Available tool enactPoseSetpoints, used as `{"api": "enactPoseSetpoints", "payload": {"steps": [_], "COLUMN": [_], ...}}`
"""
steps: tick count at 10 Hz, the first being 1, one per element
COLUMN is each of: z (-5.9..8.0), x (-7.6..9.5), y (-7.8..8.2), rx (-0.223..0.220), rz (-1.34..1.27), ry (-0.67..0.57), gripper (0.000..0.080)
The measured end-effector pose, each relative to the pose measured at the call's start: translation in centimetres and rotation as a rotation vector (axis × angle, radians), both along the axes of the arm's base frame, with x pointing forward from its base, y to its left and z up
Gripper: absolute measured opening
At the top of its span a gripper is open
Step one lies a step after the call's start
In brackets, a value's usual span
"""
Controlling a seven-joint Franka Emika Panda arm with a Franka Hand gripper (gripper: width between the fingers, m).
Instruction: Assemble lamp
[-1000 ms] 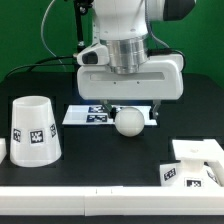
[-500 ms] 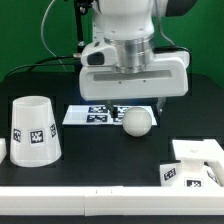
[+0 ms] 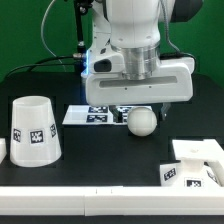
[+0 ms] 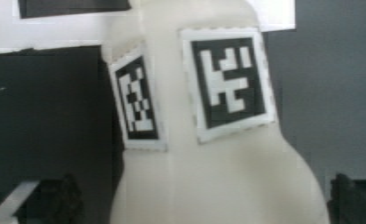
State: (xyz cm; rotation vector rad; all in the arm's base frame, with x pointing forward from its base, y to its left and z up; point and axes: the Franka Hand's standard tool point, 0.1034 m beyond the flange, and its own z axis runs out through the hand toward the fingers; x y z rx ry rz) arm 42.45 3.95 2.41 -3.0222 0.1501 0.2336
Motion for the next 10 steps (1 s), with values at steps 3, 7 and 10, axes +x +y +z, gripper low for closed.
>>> {"api": "enactPoseSetpoints", "payload": {"steps": [3,7,10], "z": [0.2,0.8,1.4], "x": [0.2,0.2,-0.3], "y": [0.3,0.6,1.2], "rx": [-0.002,0.018,0.054], "rz": [0.063,0.122,0.146], "ry": [0.010,0.117,0.388], "gripper": [0.0698,0.0698,0.0698]}}
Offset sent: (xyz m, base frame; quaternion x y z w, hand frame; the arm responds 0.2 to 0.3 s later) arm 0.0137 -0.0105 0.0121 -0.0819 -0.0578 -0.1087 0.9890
